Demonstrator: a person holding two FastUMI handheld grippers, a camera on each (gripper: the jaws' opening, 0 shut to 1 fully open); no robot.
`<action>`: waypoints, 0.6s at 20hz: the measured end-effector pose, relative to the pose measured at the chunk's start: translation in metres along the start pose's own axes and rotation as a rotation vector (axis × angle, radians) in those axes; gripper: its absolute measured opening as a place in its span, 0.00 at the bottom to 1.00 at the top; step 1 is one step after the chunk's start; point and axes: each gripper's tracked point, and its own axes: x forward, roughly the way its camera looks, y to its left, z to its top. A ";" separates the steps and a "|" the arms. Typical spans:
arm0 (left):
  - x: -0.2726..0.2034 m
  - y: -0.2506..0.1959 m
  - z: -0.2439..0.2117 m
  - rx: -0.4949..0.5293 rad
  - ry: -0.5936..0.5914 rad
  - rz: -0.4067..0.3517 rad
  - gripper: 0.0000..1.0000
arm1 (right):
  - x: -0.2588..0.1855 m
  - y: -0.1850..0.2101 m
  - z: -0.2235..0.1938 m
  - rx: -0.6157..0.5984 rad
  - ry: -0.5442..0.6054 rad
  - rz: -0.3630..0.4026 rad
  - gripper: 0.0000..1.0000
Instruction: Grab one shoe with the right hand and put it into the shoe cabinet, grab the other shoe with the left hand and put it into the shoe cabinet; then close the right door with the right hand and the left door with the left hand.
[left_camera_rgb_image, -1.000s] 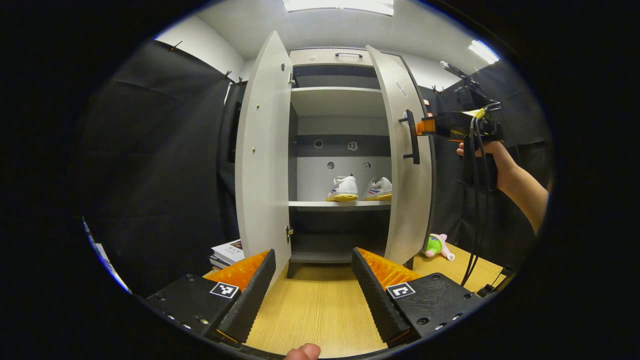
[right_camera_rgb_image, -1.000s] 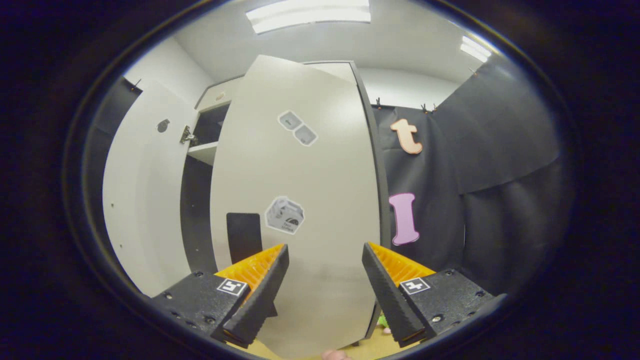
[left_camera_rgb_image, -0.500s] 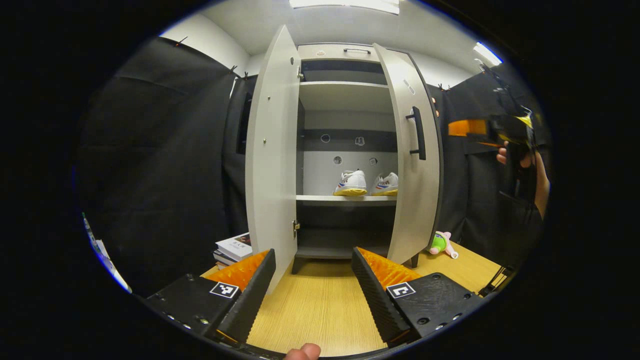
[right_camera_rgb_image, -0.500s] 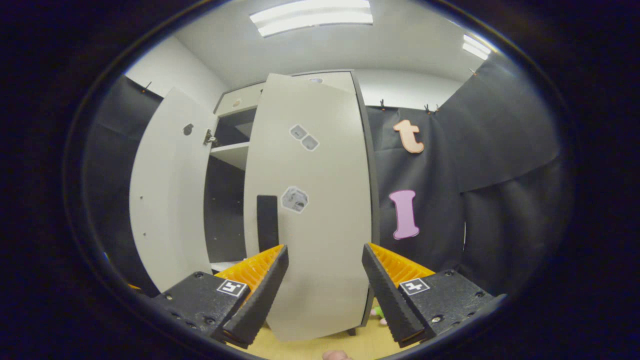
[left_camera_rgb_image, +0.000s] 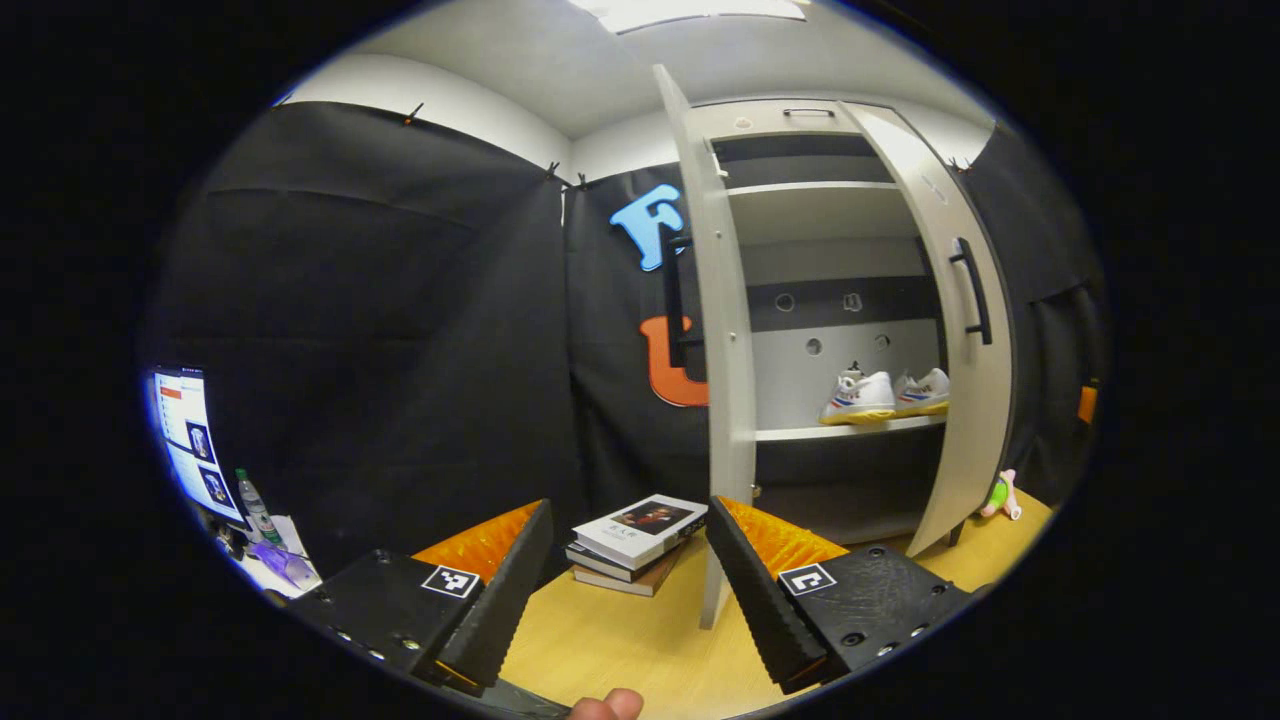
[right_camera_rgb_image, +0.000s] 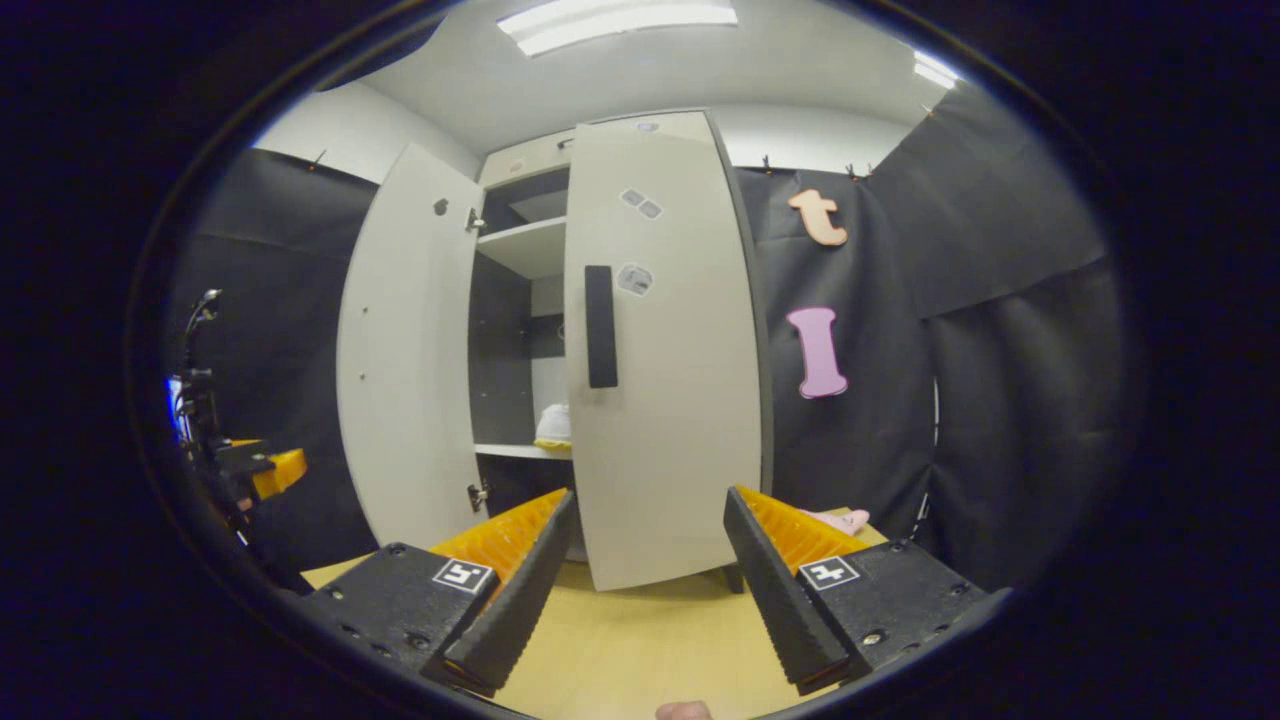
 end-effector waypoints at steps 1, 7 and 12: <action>0.011 0.010 0.005 -0.049 0.007 0.016 0.93 | -0.001 0.002 -0.001 -0.001 0.005 0.017 0.96; 0.094 0.042 0.038 -0.236 0.012 0.015 0.94 | -0.004 0.008 -0.001 -0.035 -0.015 0.037 0.96; 0.132 0.021 0.077 -0.166 -0.006 -0.063 0.94 | -0.002 0.007 -0.008 -0.037 -0.003 0.023 0.96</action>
